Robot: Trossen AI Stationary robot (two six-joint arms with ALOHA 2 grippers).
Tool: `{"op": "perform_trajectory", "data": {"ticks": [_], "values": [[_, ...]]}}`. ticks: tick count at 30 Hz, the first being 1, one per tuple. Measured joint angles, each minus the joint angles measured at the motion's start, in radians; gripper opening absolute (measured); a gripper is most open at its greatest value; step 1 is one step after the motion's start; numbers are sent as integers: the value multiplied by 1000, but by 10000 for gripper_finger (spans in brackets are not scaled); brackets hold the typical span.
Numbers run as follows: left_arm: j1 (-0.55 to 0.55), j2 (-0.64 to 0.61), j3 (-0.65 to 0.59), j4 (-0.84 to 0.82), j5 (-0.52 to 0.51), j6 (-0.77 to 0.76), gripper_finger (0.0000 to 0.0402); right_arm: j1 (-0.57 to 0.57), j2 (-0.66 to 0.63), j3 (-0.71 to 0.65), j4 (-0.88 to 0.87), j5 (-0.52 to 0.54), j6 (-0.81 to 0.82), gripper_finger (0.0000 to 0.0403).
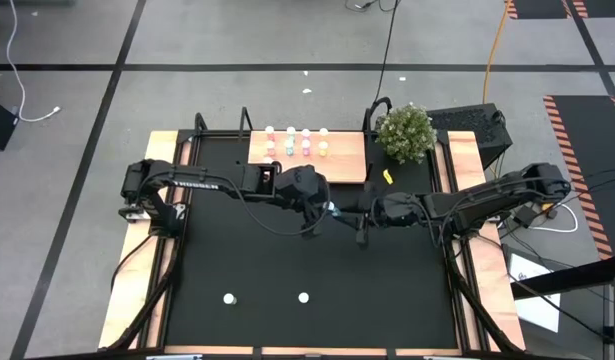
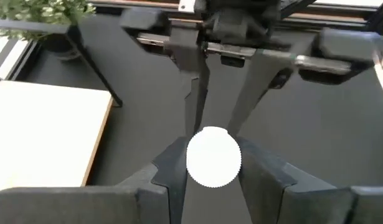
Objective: Pick and place medicine bottles onto shelf by color
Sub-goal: Put the blue pill bottle on the shelf aligned with the other blue pill bottles
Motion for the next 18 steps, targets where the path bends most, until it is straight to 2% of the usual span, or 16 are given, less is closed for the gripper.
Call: {"op": "perform_trajectory", "data": {"ticks": [7,11,18], "values": [[77,-7,1,-111,0,-4,122,-4,0,-99,-9,3,206,196],[169,-8,1,-209,0,38,122,3,3,-153,-17,-52,285,238],[375,18,1,-282,-46,169,125,3,2,-203,-14,-73,343,253]]}}
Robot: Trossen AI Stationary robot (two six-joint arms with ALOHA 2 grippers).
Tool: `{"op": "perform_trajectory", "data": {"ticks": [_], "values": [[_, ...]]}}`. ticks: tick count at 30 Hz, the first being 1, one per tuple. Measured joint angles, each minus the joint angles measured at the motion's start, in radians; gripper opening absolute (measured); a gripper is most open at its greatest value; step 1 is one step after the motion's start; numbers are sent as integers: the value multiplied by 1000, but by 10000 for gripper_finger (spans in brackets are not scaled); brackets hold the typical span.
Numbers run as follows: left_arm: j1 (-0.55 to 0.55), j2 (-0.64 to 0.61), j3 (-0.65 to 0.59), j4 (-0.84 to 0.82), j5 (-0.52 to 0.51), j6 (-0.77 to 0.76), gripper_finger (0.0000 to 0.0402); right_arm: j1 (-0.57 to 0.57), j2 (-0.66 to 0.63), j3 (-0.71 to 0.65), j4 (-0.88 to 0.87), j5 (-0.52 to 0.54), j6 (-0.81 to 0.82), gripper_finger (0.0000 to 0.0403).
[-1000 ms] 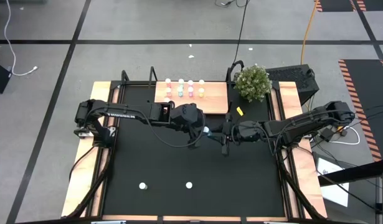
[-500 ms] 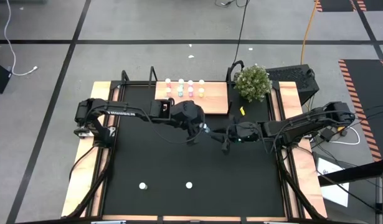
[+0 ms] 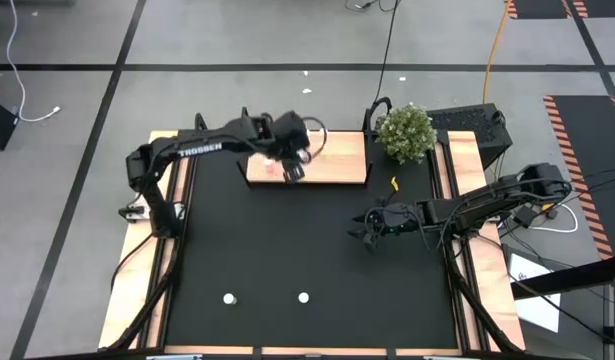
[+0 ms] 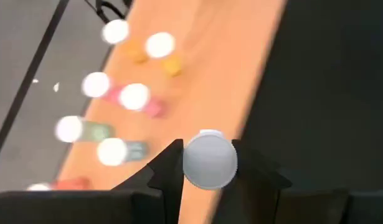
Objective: Pick and place medicine bottles onto shelf by color
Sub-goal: Put the blue pill bottle on the shelf aligned with the other blue pill bottles
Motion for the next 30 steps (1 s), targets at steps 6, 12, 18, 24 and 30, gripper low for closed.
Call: {"op": "perform_trajectory", "data": {"ticks": [6,12,18,24,30], "values": [[97,86,0,-39,45,132,129,-12,0,-4,7,4,33,253],[104,147,0,-81,47,166,130,-15,0,-4,7,40,104,253],[107,169,-1,-68,48,183,131,-29,0,-4,6,80,90,254],[112,167,-38,-34,47,158,131,-35,0,-4,7,79,66,254],[112,165,-54,-11,46,110,131,-38,0,-4,7,54,63,254]]}}
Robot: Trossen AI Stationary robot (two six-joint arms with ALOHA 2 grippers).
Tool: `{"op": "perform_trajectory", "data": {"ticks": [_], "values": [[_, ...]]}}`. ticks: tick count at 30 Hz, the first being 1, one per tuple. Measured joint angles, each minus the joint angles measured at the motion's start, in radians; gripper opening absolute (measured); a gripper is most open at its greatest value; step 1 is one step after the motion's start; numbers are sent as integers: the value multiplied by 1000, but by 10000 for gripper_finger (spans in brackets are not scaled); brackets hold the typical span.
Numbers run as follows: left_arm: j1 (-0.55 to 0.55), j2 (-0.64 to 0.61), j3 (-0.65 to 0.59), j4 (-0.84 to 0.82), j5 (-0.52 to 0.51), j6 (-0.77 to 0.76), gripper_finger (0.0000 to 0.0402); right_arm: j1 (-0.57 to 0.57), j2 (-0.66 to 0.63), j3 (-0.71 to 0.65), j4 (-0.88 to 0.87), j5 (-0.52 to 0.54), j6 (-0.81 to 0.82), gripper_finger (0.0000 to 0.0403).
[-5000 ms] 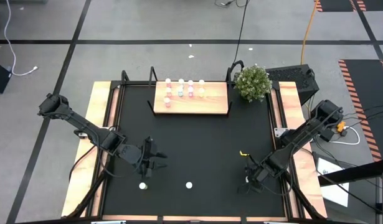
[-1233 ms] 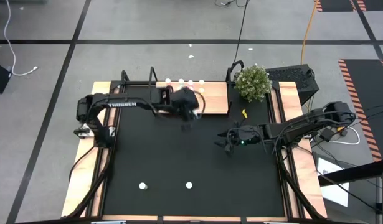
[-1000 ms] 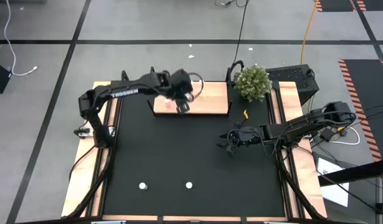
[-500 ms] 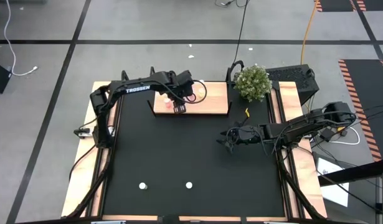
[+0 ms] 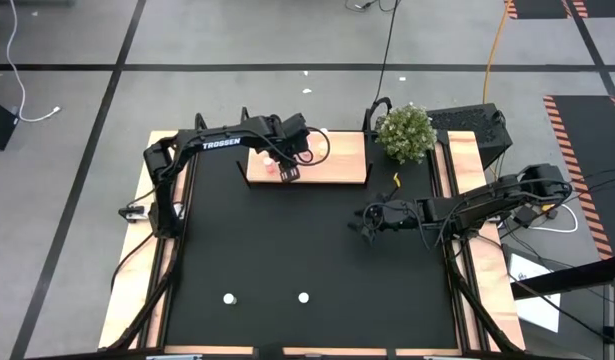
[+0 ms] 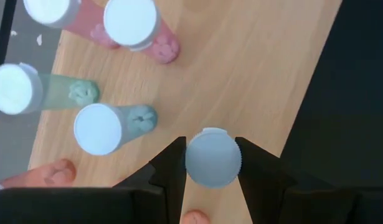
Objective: Pick and place medicine bottles onto shelf by color
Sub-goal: Put the blue pill bottle on the shelf aligned with the other blue pill bottles, then put the pink pill bottle on the shelf aligned with the other pink pill bottles
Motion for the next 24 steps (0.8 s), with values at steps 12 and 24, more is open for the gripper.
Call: {"op": "perform_trajectory", "data": {"ticks": [12,24], "values": [[0,8,-6,-17,1,-99,163,-4,0,0,0,-80,18,254],[-1,-29,16,-33,0,-97,283,-2,0,1,1,-126,34,254]]}}
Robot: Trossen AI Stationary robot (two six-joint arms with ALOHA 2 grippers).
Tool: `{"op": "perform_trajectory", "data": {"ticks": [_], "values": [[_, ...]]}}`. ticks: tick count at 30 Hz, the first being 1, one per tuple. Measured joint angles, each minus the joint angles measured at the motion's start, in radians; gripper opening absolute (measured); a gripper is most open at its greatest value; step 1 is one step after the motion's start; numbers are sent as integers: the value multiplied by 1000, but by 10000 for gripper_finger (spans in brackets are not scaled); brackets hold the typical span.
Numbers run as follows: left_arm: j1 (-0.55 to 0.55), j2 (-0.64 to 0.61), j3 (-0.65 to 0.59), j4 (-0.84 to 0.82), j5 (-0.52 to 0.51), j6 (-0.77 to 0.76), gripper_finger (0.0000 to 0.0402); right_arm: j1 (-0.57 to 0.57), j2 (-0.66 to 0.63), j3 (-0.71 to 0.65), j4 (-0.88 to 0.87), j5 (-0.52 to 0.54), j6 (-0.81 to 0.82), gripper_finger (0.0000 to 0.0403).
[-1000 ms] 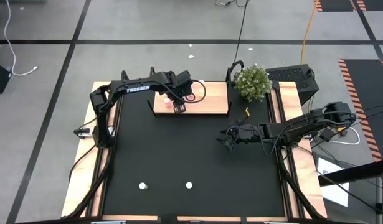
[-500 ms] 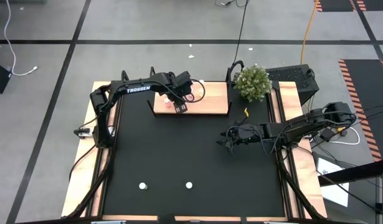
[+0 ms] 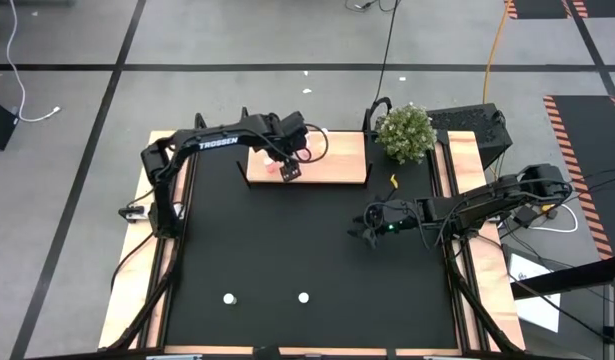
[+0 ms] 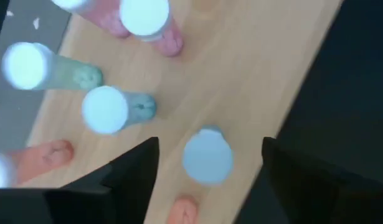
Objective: Pick and place medicine bottles onto shelf by color
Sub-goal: Put the pink pill bottle on the shelf aligned with the other pink pill bottles
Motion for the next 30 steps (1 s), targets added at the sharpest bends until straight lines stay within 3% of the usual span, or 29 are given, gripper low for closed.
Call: {"op": "perform_trajectory", "data": {"ticks": [10,17,23,27,30], "values": [[-54,-160,82,-23,0,-51,336,7,0,0,43,-218,-103,254],[-207,-254,88,-26,0,-235,324,116,0,0,45,-167,-164,254],[-356,-273,87,-57,-3,-270,306,241,0,19,42,-134,-197,254],[-432,-285,87,-83,-21,-287,296,317,31,108,-58,-131,-243,254],[-480,-290,86,-118,-24,-253,289,353,99,207,-137,-72,-260,254]]}}
